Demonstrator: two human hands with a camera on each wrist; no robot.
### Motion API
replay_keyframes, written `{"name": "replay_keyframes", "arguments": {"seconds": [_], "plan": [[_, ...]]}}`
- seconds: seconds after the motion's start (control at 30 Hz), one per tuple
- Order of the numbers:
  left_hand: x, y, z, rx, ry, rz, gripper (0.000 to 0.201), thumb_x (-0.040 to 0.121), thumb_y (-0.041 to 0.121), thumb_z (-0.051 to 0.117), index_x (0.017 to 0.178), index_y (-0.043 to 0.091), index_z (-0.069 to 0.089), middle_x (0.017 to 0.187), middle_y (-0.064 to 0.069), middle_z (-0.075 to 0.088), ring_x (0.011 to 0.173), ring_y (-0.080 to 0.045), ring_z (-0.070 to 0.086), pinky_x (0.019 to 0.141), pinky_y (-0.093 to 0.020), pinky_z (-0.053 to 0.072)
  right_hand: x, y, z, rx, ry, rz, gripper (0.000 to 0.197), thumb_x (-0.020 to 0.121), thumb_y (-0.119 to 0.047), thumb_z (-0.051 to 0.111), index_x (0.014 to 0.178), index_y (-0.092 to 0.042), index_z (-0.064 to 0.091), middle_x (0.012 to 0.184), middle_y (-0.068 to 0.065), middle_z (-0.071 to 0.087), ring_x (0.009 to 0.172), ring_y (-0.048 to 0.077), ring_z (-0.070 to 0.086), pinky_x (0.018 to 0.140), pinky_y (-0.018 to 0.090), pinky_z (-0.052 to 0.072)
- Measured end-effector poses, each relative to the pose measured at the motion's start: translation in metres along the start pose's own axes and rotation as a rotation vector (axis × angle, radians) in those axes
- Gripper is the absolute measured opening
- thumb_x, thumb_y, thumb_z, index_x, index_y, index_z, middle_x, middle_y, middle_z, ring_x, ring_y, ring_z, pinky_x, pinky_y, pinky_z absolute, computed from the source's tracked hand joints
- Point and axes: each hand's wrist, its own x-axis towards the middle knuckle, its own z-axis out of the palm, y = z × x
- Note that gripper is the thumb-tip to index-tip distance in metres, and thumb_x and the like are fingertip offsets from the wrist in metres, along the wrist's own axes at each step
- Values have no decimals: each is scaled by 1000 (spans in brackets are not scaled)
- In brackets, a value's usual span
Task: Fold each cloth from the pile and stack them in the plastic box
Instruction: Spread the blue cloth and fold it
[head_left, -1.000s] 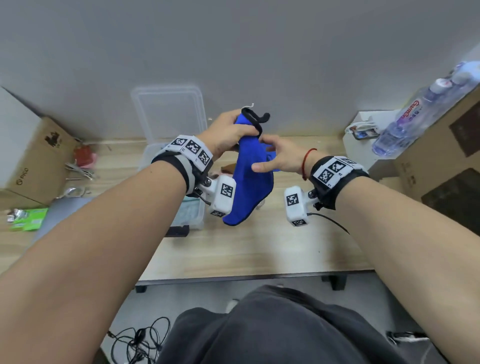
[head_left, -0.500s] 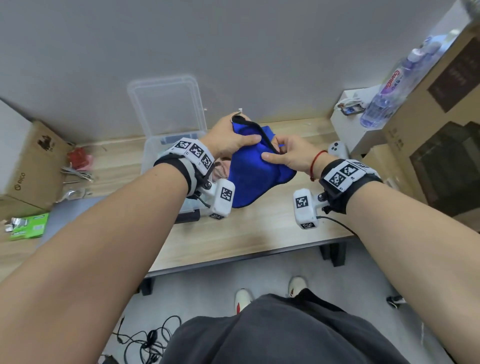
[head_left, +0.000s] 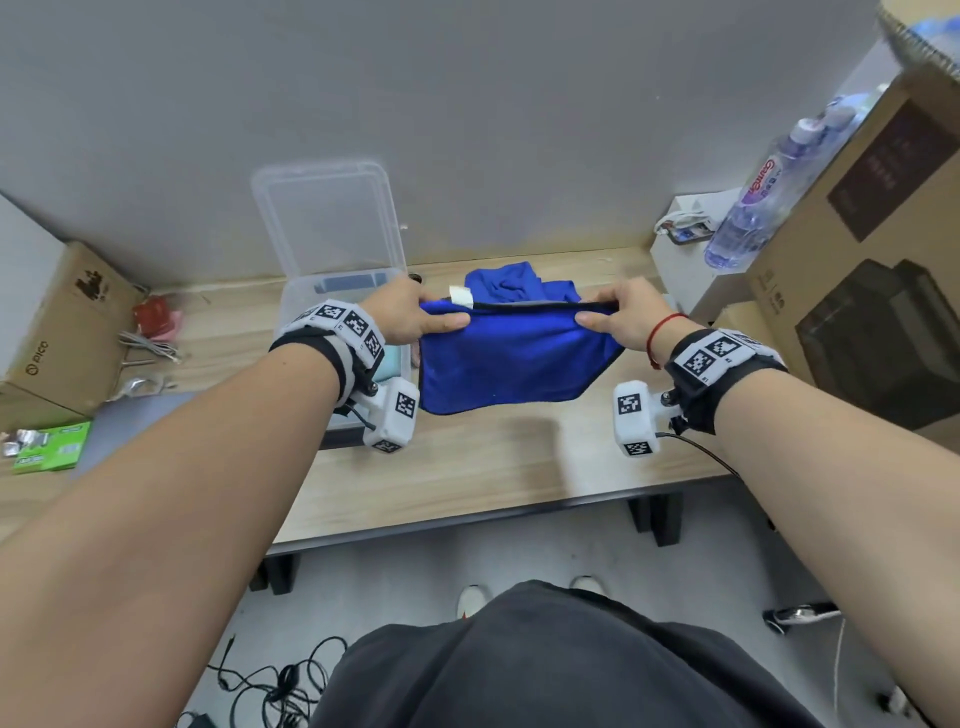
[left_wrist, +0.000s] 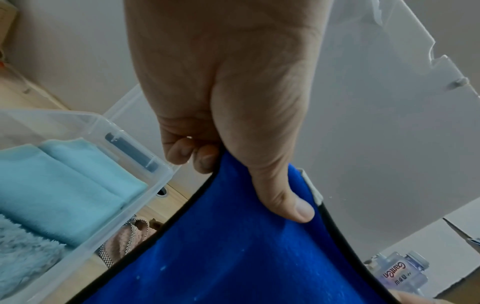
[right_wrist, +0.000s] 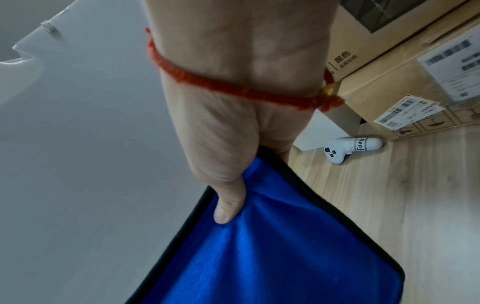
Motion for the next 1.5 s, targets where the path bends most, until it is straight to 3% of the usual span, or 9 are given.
{"name": "replay_keyframes", "arguments": {"seconds": [0.1, 0.27, 0.4, 0.6, 0.67, 0.77, 0.93, 1.23, 1.5], "plan": [[3, -2, 1, 13, -43, -6, 63, 78, 65, 62, 82, 3, 68, 69, -4, 54, 66, -19, 52, 66, -29, 40, 6, 5, -2, 35, 27, 18, 22, 88, -16, 70, 109, -9, 71, 98, 1, 68, 94, 19, 62, 87, 27, 46], [2, 4, -4, 19, -25, 31, 47, 91, 49, 56, 57, 17, 54, 62, -1, 48, 59, -16, 45, 58, -24, 36, 12, 8, -10, 73, 48, 35, 24, 89, -32, 68, 106, -14, 72, 93, 0, 70, 84, 15, 63, 77, 22, 47], [8, -4, -5, 39, -74, 24, 41, 93, 44, 57, 87, 6, 68, 79, -16, 61, 73, -21, 53, 73, -39, 46, 16, 17, -13, 152, -15, 87, 16, 92, -28, 65, 102, -18, 72, 83, -7, 68, 71, 4, 60, 57, 5, 44], [18, -4, -2, 28, 84, 28, 15, 80, 26, 77, 71, 22, 65, 64, 6, 56, 62, -11, 50, 64, -27, 41, 40, 29, -13, 257, 57, 135, 27, 85, -31, 72, 86, -4, 67, 83, 4, 63, 80, 18, 56, 78, 32, 46], [24, -1, -7, -77, 179, 32, 24, 75, 23, 81, 66, 26, 59, 61, 8, 55, 57, -9, 47, 61, -24, 38, 45, 25, -17, 320, 128, 96, 39, 79, -39, 75, 89, -1, 67, 82, 1, 61, 77, 13, 54, 77, 30, 44], [34, 5, -15, -135, 260, 32, 29, 72, 20, 83, 64, 24, 56, 62, 6, 56, 60, -12, 49, 62, -25, 41, 45, 9, -29, 399, 204, 27, 10, 86, -27, 73, 81, -19, 69, 75, -9, 64, 69, 2, 56, 72, 19, 46], [43, 9, -10, -261, 350, 45, 35, 71, 12, 83, 62, 24, 52, 61, 6, 53, 58, -13, 48, 61, -27, 45, 40, 7, -39, 513, 234, 1, 8, 82, -26, 77, 81, -20, 72, 79, -6, 70, 77, 9, 62, 77, 25, 51], [23, -36, 112, -136, -23, -37, 35, 68, 13, 85, 68, 29, 54, 85, -1, 60, 74, -13, 53, 74, -22, 41, -18, 113, 28, 404, 66, 301, 7, 85, -19, 74, 79, -18, 69, 60, -15, 66, 58, -2, 58, 63, 14, 46], [-9, -91, 222, -84, -387, -196, 18, 79, 23, 78, 84, 21, 61, 79, 3, 60, 77, -16, 52, 77, -27, 39, -68, 202, 97, 361, -118, 503, 7, 81, -24, 77, 78, -20, 73, 71, -13, 71, 78, 9, 62, 86, 26, 49]]}}
